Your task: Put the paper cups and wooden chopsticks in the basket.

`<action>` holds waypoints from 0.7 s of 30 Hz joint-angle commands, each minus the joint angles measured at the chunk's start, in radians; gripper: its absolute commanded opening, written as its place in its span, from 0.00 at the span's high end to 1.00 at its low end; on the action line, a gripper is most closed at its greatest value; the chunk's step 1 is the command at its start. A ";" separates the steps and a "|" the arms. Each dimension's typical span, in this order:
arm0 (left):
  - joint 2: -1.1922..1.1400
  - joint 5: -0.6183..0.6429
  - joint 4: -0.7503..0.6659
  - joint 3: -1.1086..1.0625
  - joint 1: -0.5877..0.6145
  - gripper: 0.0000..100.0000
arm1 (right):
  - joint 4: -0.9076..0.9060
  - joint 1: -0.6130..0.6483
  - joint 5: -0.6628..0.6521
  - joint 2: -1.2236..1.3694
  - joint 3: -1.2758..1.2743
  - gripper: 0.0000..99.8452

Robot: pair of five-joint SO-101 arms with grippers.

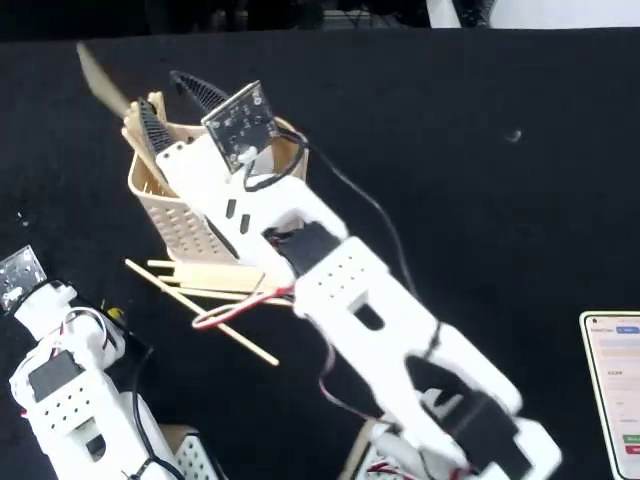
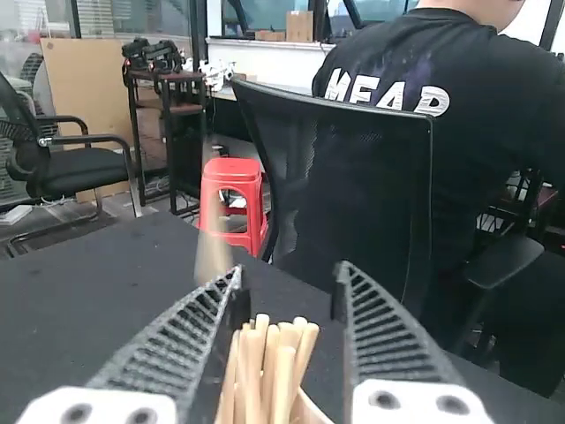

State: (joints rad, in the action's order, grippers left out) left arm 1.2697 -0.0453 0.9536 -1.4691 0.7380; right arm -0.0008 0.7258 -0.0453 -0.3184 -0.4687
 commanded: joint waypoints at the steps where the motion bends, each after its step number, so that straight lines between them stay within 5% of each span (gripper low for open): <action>1: 0.015 0.000 -0.014 0.004 -0.002 0.76 | -0.095 0.021 0.012 -0.168 0.008 0.84; 7: 0.015 0.000 -0.014 0.004 -0.002 0.76 | -0.284 0.054 0.011 -0.401 0.005 0.85; 14: 0.015 0.000 -0.014 0.004 -0.002 0.76 | -0.864 0.212 0.005 -0.661 -0.170 0.85; 21: 0.015 0.000 -0.014 0.004 -0.008 0.76 | -0.671 0.183 -0.103 -0.598 -0.685 0.85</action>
State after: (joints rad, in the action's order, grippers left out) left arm 1.2697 -0.0453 0.9536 -1.4691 0.7380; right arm -0.7787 0.9160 -0.0836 -0.9444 -0.9782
